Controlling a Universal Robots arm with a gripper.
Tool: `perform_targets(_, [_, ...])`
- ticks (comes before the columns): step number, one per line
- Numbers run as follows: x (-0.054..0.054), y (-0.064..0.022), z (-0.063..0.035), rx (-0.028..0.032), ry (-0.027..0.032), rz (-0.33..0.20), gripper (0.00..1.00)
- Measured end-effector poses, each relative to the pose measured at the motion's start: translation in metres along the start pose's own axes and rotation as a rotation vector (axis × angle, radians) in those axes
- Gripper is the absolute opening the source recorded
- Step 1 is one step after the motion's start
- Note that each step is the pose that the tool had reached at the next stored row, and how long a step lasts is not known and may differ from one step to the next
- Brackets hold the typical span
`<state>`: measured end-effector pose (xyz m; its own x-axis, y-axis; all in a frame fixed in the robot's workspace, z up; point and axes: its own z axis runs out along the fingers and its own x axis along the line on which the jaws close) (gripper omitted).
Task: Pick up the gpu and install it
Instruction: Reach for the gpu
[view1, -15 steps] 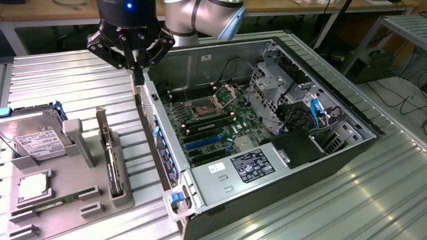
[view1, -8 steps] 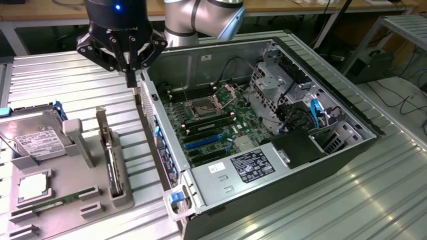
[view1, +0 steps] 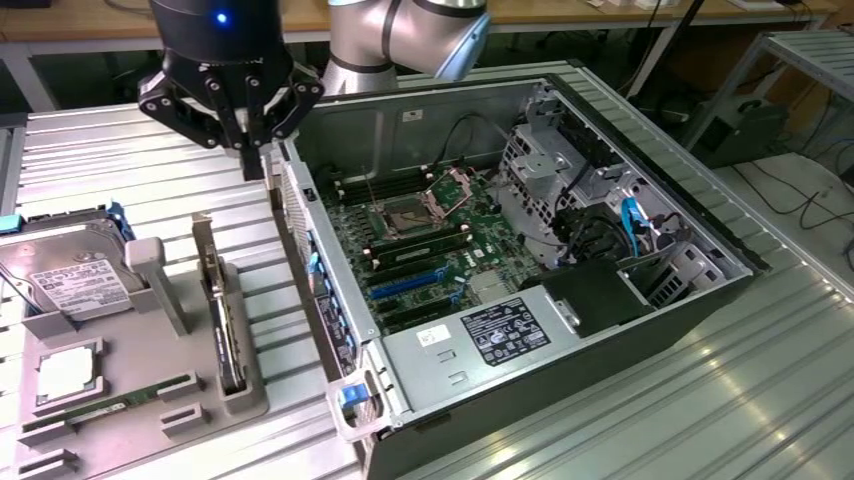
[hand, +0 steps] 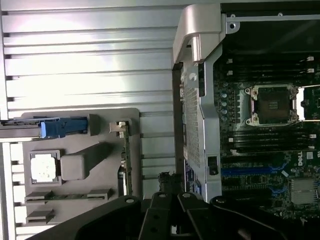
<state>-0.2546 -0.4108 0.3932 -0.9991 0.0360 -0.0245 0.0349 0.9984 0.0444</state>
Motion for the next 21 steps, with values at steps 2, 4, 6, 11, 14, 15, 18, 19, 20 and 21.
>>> perform_targets(2, [0.002,-0.0014,-0.0001,-0.0007,0.0006,-0.013,0.11])
perform_targets(4, [0.004,-0.0030,-0.0001,-0.0017,0.0014,-0.031,0.11])
perform_targets(6, [0.006,-0.0054,-0.0002,-0.0024,0.0020,-0.043,0.11])
perform_targets(11, [0.011,-0.0163,-0.0007,-0.0029,0.0027,-0.056,0.11])
perform_targets(14, [0.017,-0.0246,-0.0012,-0.0030,0.0028,-0.059,0.11])
perform_targets(15, [0.021,-0.0276,-0.0014,-0.0031,0.0028,-0.060,0.11])
perform_targets(18, [0.030,-0.0344,-0.0020,-0.0039,0.0028,-0.060,0.11])
perform_targets(19, [0.035,-0.0381,-0.0022,-0.0045,0.0027,-0.060,0.11])
perform_targets(20, [0.038,-0.0400,-0.0023,-0.0048,0.0027,-0.060,0.11])
perform_targets(21, [0.041,-0.0417,-0.0026,-0.0049,0.0029,-0.060,0.11])
